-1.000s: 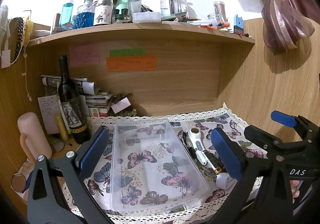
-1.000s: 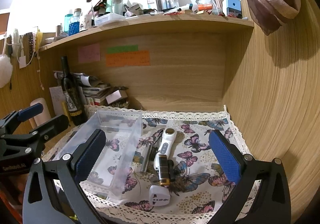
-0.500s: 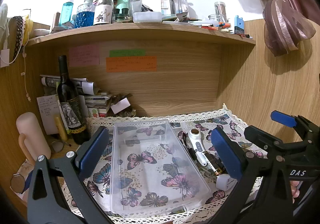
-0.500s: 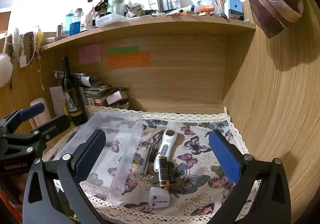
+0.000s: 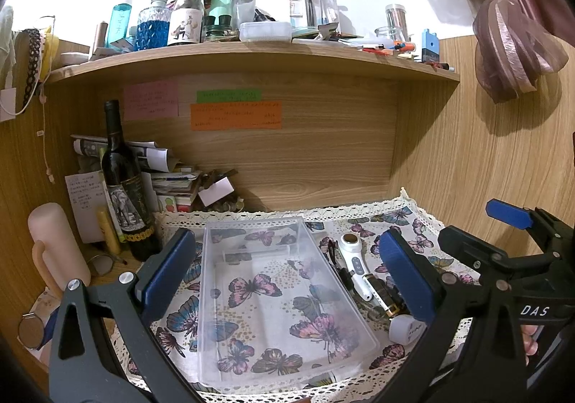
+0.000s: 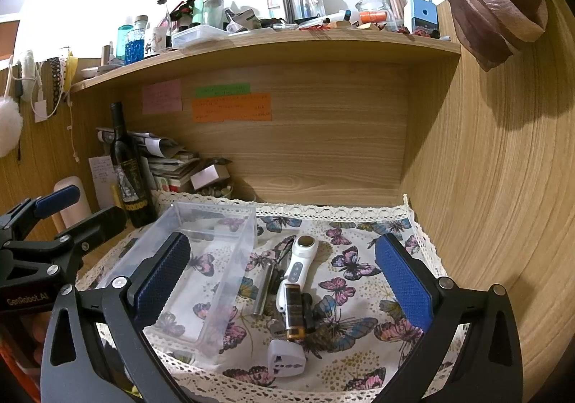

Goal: Organize rigid objects

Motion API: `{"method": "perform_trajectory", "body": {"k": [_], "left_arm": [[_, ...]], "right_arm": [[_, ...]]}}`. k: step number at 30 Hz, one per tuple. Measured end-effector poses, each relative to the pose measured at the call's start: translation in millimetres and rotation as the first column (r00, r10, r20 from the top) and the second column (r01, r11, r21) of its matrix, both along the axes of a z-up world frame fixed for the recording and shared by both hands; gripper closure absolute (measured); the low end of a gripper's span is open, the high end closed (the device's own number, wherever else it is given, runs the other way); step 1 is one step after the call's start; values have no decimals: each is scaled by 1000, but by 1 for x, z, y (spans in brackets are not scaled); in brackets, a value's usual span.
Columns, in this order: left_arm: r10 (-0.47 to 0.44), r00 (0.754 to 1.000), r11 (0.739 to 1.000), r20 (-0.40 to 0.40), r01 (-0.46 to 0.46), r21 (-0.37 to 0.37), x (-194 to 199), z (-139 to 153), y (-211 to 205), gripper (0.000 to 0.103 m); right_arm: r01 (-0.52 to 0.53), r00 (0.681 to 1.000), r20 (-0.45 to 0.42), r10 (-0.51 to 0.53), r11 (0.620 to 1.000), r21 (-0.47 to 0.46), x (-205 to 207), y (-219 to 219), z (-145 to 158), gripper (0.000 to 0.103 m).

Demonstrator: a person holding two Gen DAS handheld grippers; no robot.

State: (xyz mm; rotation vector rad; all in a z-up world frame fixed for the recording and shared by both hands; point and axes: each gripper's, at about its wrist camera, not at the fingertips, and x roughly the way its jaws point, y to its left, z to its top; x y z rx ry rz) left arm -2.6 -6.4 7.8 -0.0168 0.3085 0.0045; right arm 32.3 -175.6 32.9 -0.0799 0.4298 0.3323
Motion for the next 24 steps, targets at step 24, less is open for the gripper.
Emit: {"method": "perform_trajectory", "body": {"k": [24], "left_arm": [[-19,997,1000,-73,18,-19,27,-9,15,16]], "right_arm": [[-35,999,-18,34,998,-52,24,9,-16,0]]}}
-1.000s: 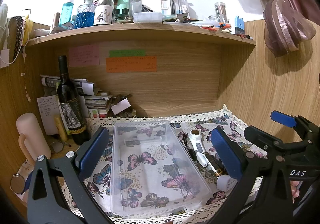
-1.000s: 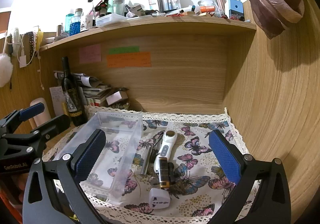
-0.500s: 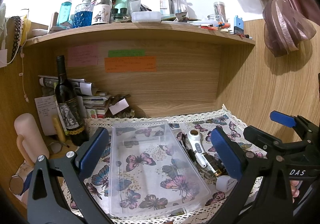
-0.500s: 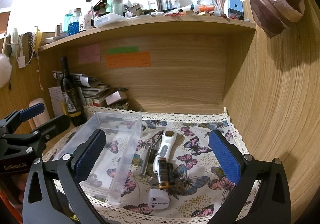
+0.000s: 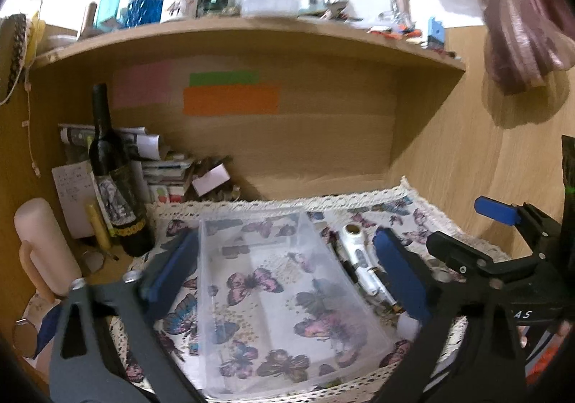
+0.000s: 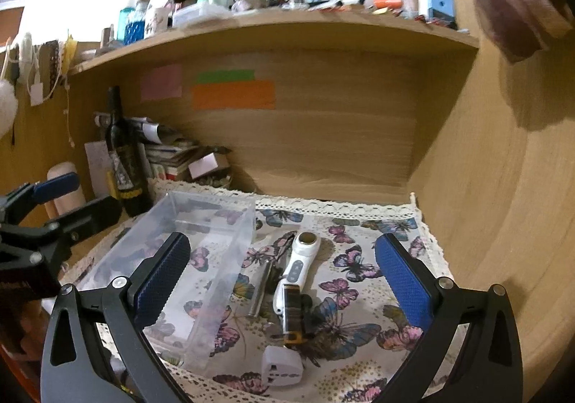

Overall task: Organize rigid objects
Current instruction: 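Lower the right gripper onto the white handheld device and grasp it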

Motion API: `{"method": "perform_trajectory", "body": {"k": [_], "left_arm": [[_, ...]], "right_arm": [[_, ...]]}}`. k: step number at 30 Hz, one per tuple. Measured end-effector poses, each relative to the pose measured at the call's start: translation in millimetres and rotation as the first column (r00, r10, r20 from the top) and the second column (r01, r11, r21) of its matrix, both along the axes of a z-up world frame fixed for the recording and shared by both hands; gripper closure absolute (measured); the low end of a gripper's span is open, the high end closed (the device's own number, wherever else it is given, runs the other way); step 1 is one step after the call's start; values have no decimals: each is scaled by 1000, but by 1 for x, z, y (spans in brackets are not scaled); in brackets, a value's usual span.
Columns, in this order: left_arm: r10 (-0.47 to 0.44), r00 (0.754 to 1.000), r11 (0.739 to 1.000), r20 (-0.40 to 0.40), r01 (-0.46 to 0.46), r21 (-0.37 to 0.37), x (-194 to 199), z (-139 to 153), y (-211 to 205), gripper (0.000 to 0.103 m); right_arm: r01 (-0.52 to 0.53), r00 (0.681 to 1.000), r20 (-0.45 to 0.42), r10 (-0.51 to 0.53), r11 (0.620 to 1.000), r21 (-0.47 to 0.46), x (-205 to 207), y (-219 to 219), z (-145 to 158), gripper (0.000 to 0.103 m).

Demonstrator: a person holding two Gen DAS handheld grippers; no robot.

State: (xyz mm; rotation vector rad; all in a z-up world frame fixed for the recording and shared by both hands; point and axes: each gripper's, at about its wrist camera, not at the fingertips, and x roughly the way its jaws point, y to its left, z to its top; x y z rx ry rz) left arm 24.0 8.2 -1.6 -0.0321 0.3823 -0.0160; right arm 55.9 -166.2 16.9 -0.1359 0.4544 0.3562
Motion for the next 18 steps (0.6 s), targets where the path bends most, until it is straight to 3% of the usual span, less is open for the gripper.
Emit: {"method": "perform_trajectory", "body": {"k": [1,4,8,12,18], "left_arm": [[11,1000,1000,-23,-11,5,5,-2,4,23],[12,996,1000,-90,-14,-17,18,-9,19,29],[27,985,999,-173,-34,-38,35,-22,40,41],[44,966,996,-254,-62,-60,51,-36,62,43],[38,931,996,-362,-64,-59,72,-56,79,56]], "right_arm": [[-7,1000,-9,7,1000,-11,5,3,-3,0],[-19,999,-37,18,999,-25,16,8,-10,3],[-27,995,-98,24,999,-29,34,10,-20,16],[-30,985,-171,27,999,-18,56,7,-28,28],[-14,970,-242,1,999,-50,85,3,-38,43]]}}
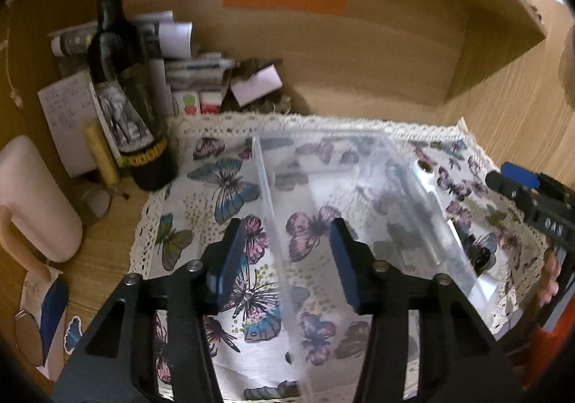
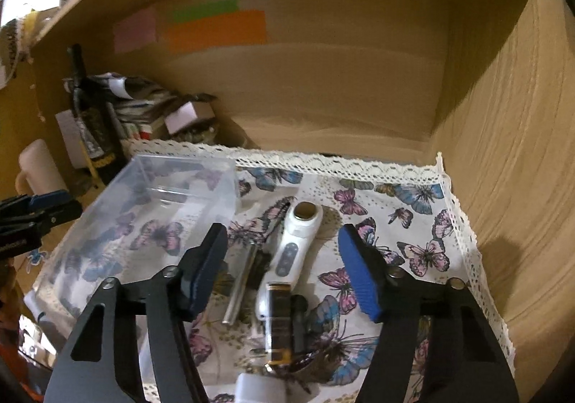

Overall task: Organize rigid objects
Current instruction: 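Lower the right gripper onto the white handheld device and grasp it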

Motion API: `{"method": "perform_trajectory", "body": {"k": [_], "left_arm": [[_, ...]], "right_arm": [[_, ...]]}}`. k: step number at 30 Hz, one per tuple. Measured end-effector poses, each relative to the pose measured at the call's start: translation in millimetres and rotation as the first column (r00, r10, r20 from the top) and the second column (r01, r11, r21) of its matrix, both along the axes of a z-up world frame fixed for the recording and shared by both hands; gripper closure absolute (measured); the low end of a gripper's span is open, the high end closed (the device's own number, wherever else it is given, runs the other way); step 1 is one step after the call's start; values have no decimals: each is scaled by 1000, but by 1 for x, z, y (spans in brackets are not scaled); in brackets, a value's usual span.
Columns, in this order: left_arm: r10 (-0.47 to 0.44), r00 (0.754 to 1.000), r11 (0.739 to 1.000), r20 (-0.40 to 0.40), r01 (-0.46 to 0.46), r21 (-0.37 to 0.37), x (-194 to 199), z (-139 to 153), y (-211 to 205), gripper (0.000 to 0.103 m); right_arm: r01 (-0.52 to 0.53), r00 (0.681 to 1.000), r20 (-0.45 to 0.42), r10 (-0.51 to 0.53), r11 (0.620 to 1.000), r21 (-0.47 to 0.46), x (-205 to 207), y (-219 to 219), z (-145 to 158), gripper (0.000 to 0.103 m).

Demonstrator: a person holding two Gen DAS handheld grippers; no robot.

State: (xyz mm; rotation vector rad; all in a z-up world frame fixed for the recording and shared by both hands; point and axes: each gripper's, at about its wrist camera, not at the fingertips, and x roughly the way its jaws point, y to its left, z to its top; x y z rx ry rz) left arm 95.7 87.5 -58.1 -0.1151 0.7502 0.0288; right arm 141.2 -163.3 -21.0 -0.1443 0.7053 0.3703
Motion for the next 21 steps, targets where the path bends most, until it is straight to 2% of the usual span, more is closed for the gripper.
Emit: {"method": "perform_trajectory", "body": {"k": [6,8,11,21], "left_arm": [[-28,995,999,-92,24,-40,11,-19,7,69],[-38,993,998,-116,32,-53,14,-24,8,79],[-49,989,996,-137,39,-76,17,-31,10,86],[-76,988,993,-132,62,-105,17,-34,10,87]], "right_arm": [[16,995,-103,-19,999,-31,31,-1,-17,51],[18,989,-143,-24,999,-45,41,1,-25,53],[12,978,-208,-23,998,-54,58,5,-38,54],[21,929,-367,-52,996,-87,106,19,-79,54]]}}
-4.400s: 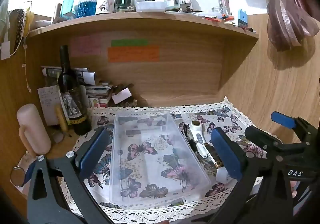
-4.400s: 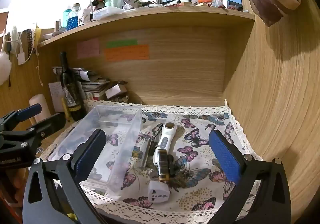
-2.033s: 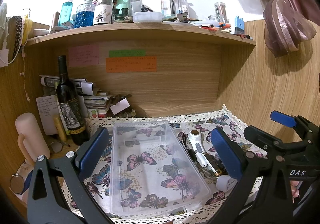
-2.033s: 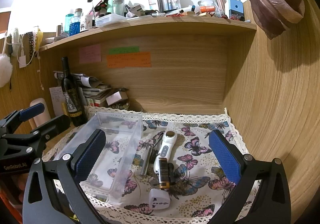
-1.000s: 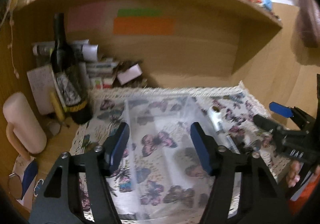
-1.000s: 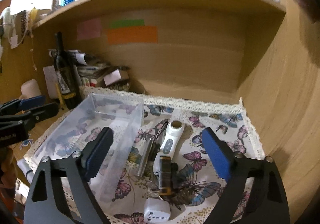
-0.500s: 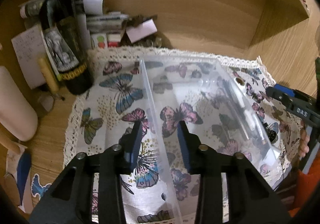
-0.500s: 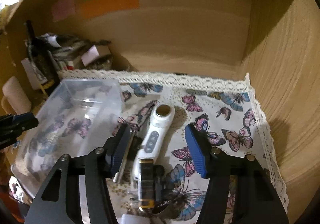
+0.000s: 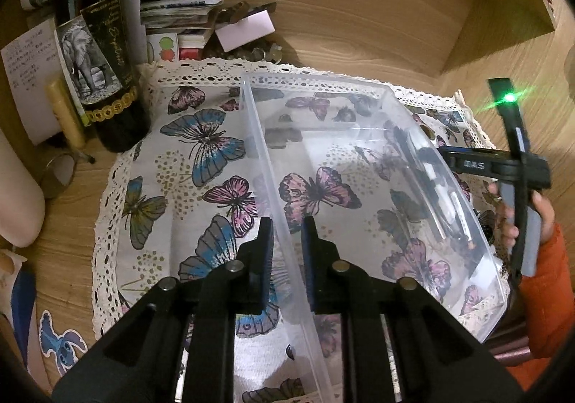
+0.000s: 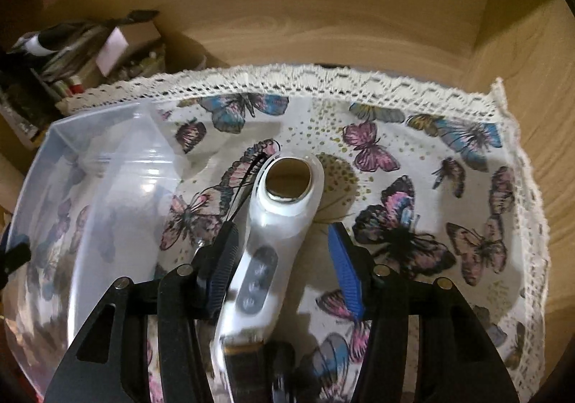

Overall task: Organize rigid objects
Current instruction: 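Lower the right gripper onto the white handheld device and grasp it, then carry the white device with the right gripper into the clear tray and release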

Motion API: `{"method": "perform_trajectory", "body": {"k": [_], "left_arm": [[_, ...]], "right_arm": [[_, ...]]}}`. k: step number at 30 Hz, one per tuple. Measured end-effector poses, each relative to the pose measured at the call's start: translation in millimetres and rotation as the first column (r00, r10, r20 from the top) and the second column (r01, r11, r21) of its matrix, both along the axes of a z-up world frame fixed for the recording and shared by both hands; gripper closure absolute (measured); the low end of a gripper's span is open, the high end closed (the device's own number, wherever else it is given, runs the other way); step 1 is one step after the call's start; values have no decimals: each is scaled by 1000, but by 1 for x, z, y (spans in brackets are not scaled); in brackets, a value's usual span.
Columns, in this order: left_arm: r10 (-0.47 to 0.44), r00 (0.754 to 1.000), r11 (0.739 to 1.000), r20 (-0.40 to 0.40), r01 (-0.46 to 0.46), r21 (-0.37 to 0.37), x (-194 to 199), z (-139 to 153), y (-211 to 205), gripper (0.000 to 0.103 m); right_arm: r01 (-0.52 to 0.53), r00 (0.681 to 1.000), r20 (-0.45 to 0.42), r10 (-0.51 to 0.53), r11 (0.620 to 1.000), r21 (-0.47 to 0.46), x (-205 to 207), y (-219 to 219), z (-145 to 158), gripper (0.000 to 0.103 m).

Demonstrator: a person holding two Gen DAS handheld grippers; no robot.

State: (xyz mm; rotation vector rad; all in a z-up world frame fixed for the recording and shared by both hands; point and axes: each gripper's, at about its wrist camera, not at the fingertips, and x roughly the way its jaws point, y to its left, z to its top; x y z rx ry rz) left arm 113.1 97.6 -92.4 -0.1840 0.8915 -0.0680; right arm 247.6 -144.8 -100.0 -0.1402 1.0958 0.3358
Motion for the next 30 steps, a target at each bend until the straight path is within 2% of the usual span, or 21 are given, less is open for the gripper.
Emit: {"method": "perform_trajectory", "body": {"k": [3,8,11,21,30], "left_arm": [[-2,1000,1000,4,2,0,1,0,1,87],[-2,1000,1000,7,2,4,1,0,1,87],[1,1000,1000,11,-1,6,0,1,1,87],[11,1000,1000,20,-11,15,0,0,-1,87],[3,1000,1000,28,-4,25,-1,0,-1,87]], "right_arm": [[-4,999,-34,4,1000,-16,10,5,-10,64],[2,1000,-23,-2,1000,-2,12,6,-11,68],[10,1000,8,-10,1000,13,5,4,-2,68],[23,978,203,-43,995,98,-36,-7,71,69],[-58,932,363,4,989,138,-70,13,125,69]]}}
